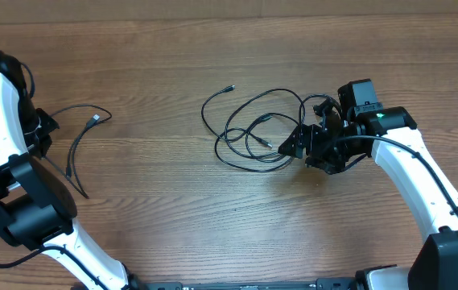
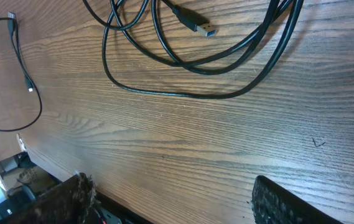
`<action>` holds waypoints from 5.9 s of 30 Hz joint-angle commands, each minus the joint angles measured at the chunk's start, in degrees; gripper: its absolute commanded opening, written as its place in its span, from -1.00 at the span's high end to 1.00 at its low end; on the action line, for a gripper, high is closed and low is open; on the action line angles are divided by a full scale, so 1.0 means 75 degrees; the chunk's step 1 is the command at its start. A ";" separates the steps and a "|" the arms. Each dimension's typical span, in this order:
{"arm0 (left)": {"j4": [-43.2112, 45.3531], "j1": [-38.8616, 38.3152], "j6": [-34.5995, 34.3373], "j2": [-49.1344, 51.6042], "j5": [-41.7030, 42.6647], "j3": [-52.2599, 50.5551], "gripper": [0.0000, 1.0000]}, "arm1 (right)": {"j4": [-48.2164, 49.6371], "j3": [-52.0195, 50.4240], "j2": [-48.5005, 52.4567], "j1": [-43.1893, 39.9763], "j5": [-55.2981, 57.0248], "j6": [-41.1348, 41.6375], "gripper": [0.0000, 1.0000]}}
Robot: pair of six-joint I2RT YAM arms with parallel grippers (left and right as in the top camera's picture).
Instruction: Untangle cables
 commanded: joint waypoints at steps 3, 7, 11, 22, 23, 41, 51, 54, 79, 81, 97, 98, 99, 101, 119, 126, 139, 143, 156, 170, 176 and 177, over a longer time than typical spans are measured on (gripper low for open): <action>0.0172 0.0373 0.0067 -0.0105 0.0064 -0.0020 0.50 | -0.0003 0.0099 0.0023 -0.0009 0.0020 -0.0064 -0.61; 0.0277 0.1008 0.0070 -0.0105 0.0804 0.0146 0.31 | -0.0058 0.0099 0.0023 -0.0009 0.0195 -0.0064 -0.61; 0.0356 0.1536 0.0073 -0.0105 0.1772 0.0364 0.12 | -0.0102 0.0099 0.0023 -0.0009 0.0251 -0.0064 -0.61; 0.0796 0.2806 0.1475 -0.0108 0.6566 0.1457 -0.22 | -0.0111 0.0099 0.0023 -0.0009 0.0312 -0.0064 -0.61; 0.0790 0.2838 0.1472 -0.0108 0.6607 0.1585 -0.23 | -0.0111 0.0099 0.0023 -0.0009 0.0312 -0.0064 -0.61; -0.0533 0.1014 0.3748 -0.0111 0.8125 0.3098 0.02 | -0.0108 0.0099 0.0023 -0.0009 0.0367 -0.0064 -0.61; -0.1113 -0.2602 0.3188 -0.0096 0.3777 0.2375 0.49 | -0.0192 0.0099 0.0023 -0.0009 0.0367 -0.0064 -0.61; -0.1250 -0.3357 0.2731 -0.0096 0.3144 0.1679 0.48 | -0.0195 0.0099 0.0023 -0.0009 0.0367 -0.0064 -0.61; 0.1562 -0.6245 0.1760 -0.0096 0.3547 -0.4255 0.88 | -0.0195 0.0099 0.0023 -0.0009 0.0370 -0.0064 -0.61; 0.1690 -0.6172 0.1580 -0.0096 0.3433 -0.4459 0.92 | -0.0195 0.0099 0.0023 -0.0009 0.0370 -0.0064 -0.61; 0.1813 -0.3800 0.1207 -0.0096 0.2649 -0.4602 0.91 | -0.0341 0.0099 0.0023 -0.0009 0.0571 -0.0064 -0.61; 0.1848 -0.3552 0.1207 -0.0096 0.2652 -0.4602 0.92 | -0.0341 0.0099 0.0023 -0.0009 0.0571 -0.0064 -0.61; 0.1906 -0.3270 0.1204 -0.0096 0.2655 -0.4602 0.92 | -0.0338 0.0099 0.0023 -0.0009 0.0571 -0.0064 -0.61; 0.2005 -0.2821 0.1192 -0.0096 0.2655 -0.4602 0.91 | -0.0335 0.0099 0.0023 -0.0009 0.0571 -0.0064 -0.61; 0.1518 -0.2605 0.1422 -0.2600 0.2900 -0.3926 0.89 | -0.0358 0.0099 0.0023 -0.0009 0.0627 -0.0064 -0.61; 0.0111 -0.2667 0.1515 -0.3969 0.2722 -0.4447 0.90 | -0.0312 0.0099 0.0023 -0.0009 0.0624 -0.0064 -0.61; 0.3917 -0.5184 0.1728 -0.6936 0.3232 -0.7076 0.16 | -0.0315 0.0099 0.0023 -0.0009 0.0621 -0.0061 -0.61; 0.5065 -0.5642 0.1722 -0.6531 0.3229 -0.7697 0.14 | -0.0315 0.0099 0.0023 -0.0009 0.0621 -0.0061 -0.61; 0.6047 -0.5706 0.1498 -0.2964 0.3468 -0.8032 0.59 | -0.0312 0.0099 0.0023 -0.0009 0.0624 -0.0064 -0.61; 0.5292 -0.4130 -0.0731 -0.2454 0.0309 -0.8029 0.68 | -0.0379 0.0099 0.0023 -0.0009 0.0624 -0.0061 -0.61; 0.5729 -0.2681 -0.0437 -0.2454 0.0347 -0.7877 0.62 | -0.0402 0.0099 0.0023 -0.0009 0.0624 -0.0061 -0.61; 0.5759 -0.2547 -0.0437 -0.2454 0.0388 -0.7825 0.62 | -0.0405 0.0099 0.0023 -0.0009 0.0621 -0.0061 -0.61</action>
